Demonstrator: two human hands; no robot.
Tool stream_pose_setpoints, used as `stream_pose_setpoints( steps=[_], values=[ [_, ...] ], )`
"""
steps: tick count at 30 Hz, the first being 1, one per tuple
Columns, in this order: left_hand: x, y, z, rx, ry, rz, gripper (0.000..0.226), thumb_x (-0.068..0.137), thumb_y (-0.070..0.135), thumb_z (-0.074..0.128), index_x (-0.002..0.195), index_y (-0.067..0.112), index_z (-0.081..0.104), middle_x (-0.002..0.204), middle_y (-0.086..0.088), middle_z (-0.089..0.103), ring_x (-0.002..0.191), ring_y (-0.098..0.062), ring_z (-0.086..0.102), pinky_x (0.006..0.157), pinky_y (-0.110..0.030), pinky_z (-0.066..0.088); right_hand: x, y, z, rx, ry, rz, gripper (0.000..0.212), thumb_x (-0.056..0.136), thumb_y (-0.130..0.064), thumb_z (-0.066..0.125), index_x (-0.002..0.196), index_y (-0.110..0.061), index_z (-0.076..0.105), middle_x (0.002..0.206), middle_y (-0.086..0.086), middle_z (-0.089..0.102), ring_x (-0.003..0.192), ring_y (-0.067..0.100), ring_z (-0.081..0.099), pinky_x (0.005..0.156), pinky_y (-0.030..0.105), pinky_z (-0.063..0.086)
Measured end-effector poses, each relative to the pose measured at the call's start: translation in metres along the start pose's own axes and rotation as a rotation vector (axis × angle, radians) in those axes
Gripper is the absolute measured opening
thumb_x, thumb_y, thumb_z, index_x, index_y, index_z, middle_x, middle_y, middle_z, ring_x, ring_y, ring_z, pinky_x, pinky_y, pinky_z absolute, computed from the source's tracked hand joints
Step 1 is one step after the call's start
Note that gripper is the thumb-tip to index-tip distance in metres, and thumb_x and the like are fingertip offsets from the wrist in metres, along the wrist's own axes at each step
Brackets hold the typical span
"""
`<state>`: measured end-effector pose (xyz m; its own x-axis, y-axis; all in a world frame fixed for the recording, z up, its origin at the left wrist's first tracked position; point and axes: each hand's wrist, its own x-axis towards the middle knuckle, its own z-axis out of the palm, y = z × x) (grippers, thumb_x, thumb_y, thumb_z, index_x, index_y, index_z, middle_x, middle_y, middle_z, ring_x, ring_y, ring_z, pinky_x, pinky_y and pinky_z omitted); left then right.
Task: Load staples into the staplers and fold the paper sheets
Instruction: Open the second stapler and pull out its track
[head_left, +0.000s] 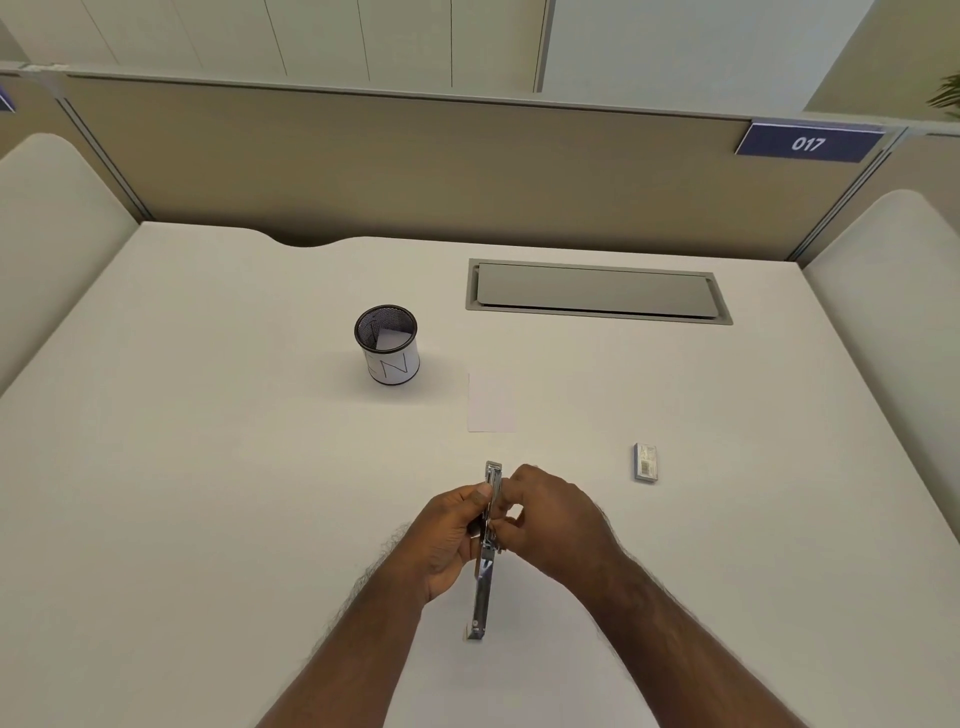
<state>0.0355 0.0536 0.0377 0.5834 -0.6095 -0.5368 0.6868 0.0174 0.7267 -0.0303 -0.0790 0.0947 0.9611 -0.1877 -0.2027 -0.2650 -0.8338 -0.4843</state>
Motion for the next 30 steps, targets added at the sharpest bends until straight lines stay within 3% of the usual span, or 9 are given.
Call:
stream_pose_setpoints(
  steps=[4,9,15,19,22,25,28,30],
  values=[
    [0.005,-0.002,-0.003,0.020,0.041,-0.006,0.029,0.098,0.027,0.054,0.102,0.007,0.075,0.089,-0.015,0.070,0.080,-0.023,0.065,0.068,-0.033,0.056,0.000,0.005,0.003,0.047,0.006,0.009,0.015,0.078,-0.042,0.058,0.081,-0.028,0.062,0.087,-0.011,0.060,0.076,0.004,0.062,0.068,0.028,0.051],
    [0.012,-0.003,-0.009,0.078,0.150,0.025,0.024,0.098,0.024,0.056,0.103,0.007,0.073,0.081,-0.008,0.072,0.073,-0.019,0.071,0.066,-0.030,0.058,-0.003,0.014,0.007,0.290,0.075,0.160,0.014,0.073,-0.040,0.066,0.071,-0.026,0.062,0.076,-0.013,0.067,0.066,-0.001,0.064,0.062,0.028,0.053],
    [0.025,-0.005,-0.016,0.267,0.256,0.013,0.019,0.098,0.017,0.055,0.095,0.007,0.070,0.086,-0.012,0.075,0.070,-0.021,0.074,0.068,-0.035,0.060,-0.007,0.017,0.020,0.496,0.131,0.221,0.011,0.080,-0.018,0.069,0.080,-0.027,0.062,0.068,-0.016,0.065,0.053,-0.001,0.057,0.051,0.008,0.040],
    [0.031,-0.008,-0.015,0.353,0.285,-0.019,0.014,0.094,0.010,0.056,0.090,0.006,0.068,0.083,-0.013,0.073,0.065,-0.021,0.071,0.059,-0.032,0.059,-0.005,0.017,0.028,0.578,0.136,0.288,0.013,0.086,-0.016,0.066,0.094,-0.024,0.073,0.077,-0.012,0.070,0.066,0.005,0.067,0.059,0.002,0.041],
    [0.036,-0.012,-0.012,0.409,0.308,-0.034,0.012,0.089,0.007,0.059,0.092,-0.002,0.066,0.084,-0.020,0.072,0.067,-0.024,0.067,0.067,-0.043,0.061,-0.006,0.016,0.029,0.572,0.131,0.300,0.010,0.086,-0.016,0.068,0.094,-0.019,0.075,0.072,-0.013,0.069,0.071,0.009,0.070,0.068,-0.013,0.026],
    [0.039,-0.015,-0.009,0.584,0.363,0.015,0.012,0.083,0.010,0.062,0.086,-0.001,0.066,0.077,-0.020,0.067,0.067,-0.024,0.059,0.074,-0.052,0.058,-0.006,0.016,0.029,0.570,0.116,0.314,0.012,0.085,-0.015,0.070,0.096,-0.018,0.075,0.069,-0.012,0.070,0.071,0.008,0.071,0.070,-0.016,0.021],
    [0.041,-0.012,-0.004,0.732,0.388,0.052,0.011,0.082,0.013,0.061,0.078,0.005,0.067,0.066,-0.005,0.060,0.064,-0.022,0.054,0.071,-0.049,0.059,-0.005,0.017,0.029,0.575,0.114,0.325,0.013,0.084,-0.014,0.071,0.096,-0.018,0.076,0.073,-0.009,0.072,0.073,0.009,0.072,0.070,-0.016,0.021],
    [0.041,-0.008,0.000,0.793,0.395,0.051,0.013,0.082,0.014,0.060,0.073,0.007,0.067,0.064,-0.005,0.062,0.061,-0.023,0.057,0.068,-0.045,0.060,-0.005,0.018,0.028,0.582,0.120,0.327,0.013,0.084,-0.014,0.072,0.096,-0.018,0.075,0.076,-0.006,0.073,0.074,0.011,0.072,0.070,-0.016,0.021]
  ],
)
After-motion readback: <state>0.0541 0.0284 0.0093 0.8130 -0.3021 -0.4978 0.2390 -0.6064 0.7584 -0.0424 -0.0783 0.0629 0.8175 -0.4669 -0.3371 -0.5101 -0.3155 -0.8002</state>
